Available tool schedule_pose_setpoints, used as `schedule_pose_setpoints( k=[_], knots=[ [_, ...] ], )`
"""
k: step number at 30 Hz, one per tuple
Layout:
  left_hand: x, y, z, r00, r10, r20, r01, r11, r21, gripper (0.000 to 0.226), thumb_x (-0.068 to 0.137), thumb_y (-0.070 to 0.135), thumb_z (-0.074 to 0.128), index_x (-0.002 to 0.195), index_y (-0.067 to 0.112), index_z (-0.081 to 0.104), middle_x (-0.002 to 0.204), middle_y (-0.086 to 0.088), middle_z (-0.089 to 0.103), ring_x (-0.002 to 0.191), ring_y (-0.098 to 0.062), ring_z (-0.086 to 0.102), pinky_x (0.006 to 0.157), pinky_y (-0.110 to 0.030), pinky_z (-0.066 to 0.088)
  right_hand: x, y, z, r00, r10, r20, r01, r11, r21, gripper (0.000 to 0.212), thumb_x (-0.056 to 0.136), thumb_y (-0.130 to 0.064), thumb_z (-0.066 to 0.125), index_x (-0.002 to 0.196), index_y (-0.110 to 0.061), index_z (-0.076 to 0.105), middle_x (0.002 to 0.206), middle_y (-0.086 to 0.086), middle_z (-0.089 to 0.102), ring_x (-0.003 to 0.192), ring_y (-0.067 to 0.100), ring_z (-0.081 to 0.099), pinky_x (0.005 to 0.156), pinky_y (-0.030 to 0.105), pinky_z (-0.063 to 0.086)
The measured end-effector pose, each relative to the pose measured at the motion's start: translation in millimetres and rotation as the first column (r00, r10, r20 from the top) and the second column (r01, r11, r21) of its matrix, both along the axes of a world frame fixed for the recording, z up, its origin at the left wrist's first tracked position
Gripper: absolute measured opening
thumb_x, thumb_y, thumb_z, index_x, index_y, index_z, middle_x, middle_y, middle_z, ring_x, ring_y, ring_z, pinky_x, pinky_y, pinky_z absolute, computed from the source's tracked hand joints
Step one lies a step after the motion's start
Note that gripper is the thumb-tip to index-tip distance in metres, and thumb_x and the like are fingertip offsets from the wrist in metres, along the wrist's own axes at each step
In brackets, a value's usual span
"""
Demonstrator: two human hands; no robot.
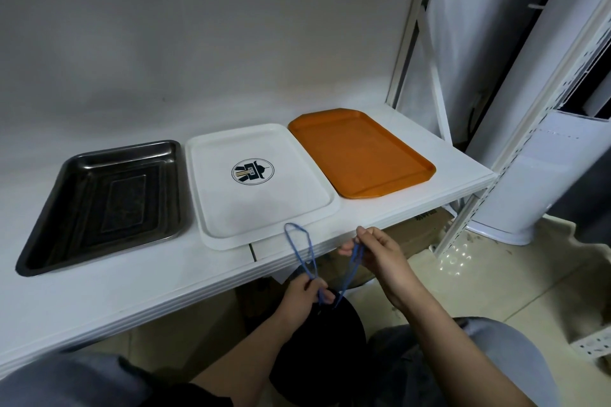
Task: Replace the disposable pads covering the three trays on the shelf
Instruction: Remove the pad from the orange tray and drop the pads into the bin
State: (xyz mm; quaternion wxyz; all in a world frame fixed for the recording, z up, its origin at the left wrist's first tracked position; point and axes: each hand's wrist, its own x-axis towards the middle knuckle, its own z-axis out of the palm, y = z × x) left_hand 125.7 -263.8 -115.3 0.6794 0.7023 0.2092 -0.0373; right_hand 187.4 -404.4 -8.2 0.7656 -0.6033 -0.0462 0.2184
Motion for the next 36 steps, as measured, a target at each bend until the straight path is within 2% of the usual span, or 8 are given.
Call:
schedule_pose_setpoints(
  k=[6, 12, 15, 18, 23, 27, 31, 36],
  knots=[
    [9, -3, -8, 0.973, -0.214, -0.089, 0.230, 0.943, 0.240, 0.029, 0.100, 0.011, 0.043, 0.078, 0.011, 0.062, 0.052, 0.006, 0.056, 0.044, -0.001, 0.049, 0.053, -0.015, 0.040, -3, 5, 0, 0.989, 0.145, 0.039, -0.141, 0.985, -0.096, 0.016, 0.098, -0.013, 0.048, 0.091, -0.003, 0.058, 0.086, 0.011, 0.067, 0.072, 0.017, 0.064, 0.063, 0.019, 0.051],
    [14, -3, -1, 0.856, -0.440, -0.270, 0.509, 0.811, 0.291, 0.026, 0.089, 0.029, 0.042, 0.092, 0.021, 0.067, 0.086, 0.001, 0.068, 0.087, -0.023, 0.064, 0.085, -0.036, 0.049, 4, 15, -2, 0.978, 0.178, 0.106, -0.165, 0.979, -0.122, 0.012, 0.097, -0.003, 0.046, 0.096, -0.001, 0.058, 0.093, 0.014, 0.069, 0.072, 0.014, 0.068, 0.070, 0.019, 0.054],
    [10, -2, 4, 0.857, -0.434, -0.280, 0.509, 0.801, 0.317, 0.034, 0.071, 0.043, 0.048, 0.094, 0.026, 0.067, 0.107, 0.001, 0.069, 0.100, -0.019, 0.064, 0.095, -0.036, 0.048, 7, 20, -5, 0.971, 0.195, 0.142, -0.176, 0.975, -0.139, 0.012, 0.096, 0.000, 0.047, 0.099, 0.000, 0.059, 0.098, 0.016, 0.069, 0.079, 0.014, 0.069, 0.079, 0.021, 0.055],
    [10, 0, 3, 0.866, -0.444, -0.228, 0.499, 0.788, 0.361, 0.021, 0.089, 0.044, 0.054, 0.091, 0.026, 0.064, 0.095, 0.001, 0.068, 0.092, -0.015, 0.063, 0.091, -0.032, 0.048, 7, 25, -6, 0.950, 0.243, 0.197, -0.201, 0.957, -0.209, 0.013, 0.095, -0.001, 0.050, 0.102, -0.006, 0.060, 0.103, 0.008, 0.070, 0.094, 0.014, 0.066, 0.088, 0.021, 0.052],
    [11, 1, 5, 0.883, -0.436, -0.177, 0.470, 0.836, 0.284, 0.034, 0.103, 0.024, 0.035, 0.080, 0.023, 0.061, 0.078, -0.001, 0.062, 0.069, -0.008, 0.055, 0.078, -0.026, 0.046, 2, 25, -15, 0.898, 0.319, 0.303, -0.201, 0.910, -0.362, 0.014, 0.095, -0.008, 0.054, 0.102, -0.018, 0.047, 0.108, 0.000, 0.066, 0.106, 0.012, 0.061, 0.086, 0.023, 0.051],
    [11, 0, 3, 0.914, -0.383, -0.131, 0.403, 0.892, 0.205, 0.034, 0.104, 0.021, 0.032, 0.083, 0.017, 0.058, 0.080, -0.006, 0.062, 0.065, -0.011, 0.056, 0.072, -0.025, 0.048, -5, 7, -38, 0.789, 0.453, 0.415, 0.034, 0.642, -0.766, 0.019, 0.092, -0.017, 0.050, 0.108, -0.020, 0.039, 0.106, 0.000, 0.063, 0.095, 0.019, 0.061, 0.080, 0.037, 0.048],
    [11, 0, 7, 0.929, -0.351, -0.120, 0.367, 0.915, 0.166, 0.033, 0.105, 0.017, 0.029, 0.082, 0.015, 0.053, 0.069, -0.004, 0.059, 0.056, -0.009, 0.056, 0.059, -0.016, 0.047, -12, -3, -67, 0.511, 0.826, 0.237, 0.071, 0.234, -0.970, 0.055, 0.085, -0.019, 0.051, 0.138, -0.017, 0.034, 0.129, 0.009, 0.053, 0.114, 0.029, 0.052, 0.090, 0.032, 0.038],
    [13, 5, 3, 0.917, -0.371, -0.143, 0.393, 0.901, 0.185, 0.036, 0.105, 0.019, 0.030, 0.078, 0.017, 0.054, 0.068, -0.002, 0.055, 0.061, -0.011, 0.053, 0.069, -0.023, 0.046, -9, -5, -85, 0.457, 0.873, 0.173, 0.141, 0.121, -0.983, 0.043, 0.093, -0.038, 0.025, 0.129, -0.018, 0.039, 0.124, 0.008, 0.049, 0.097, 0.031, 0.059, 0.071, 0.035, 0.042]
  ],
)
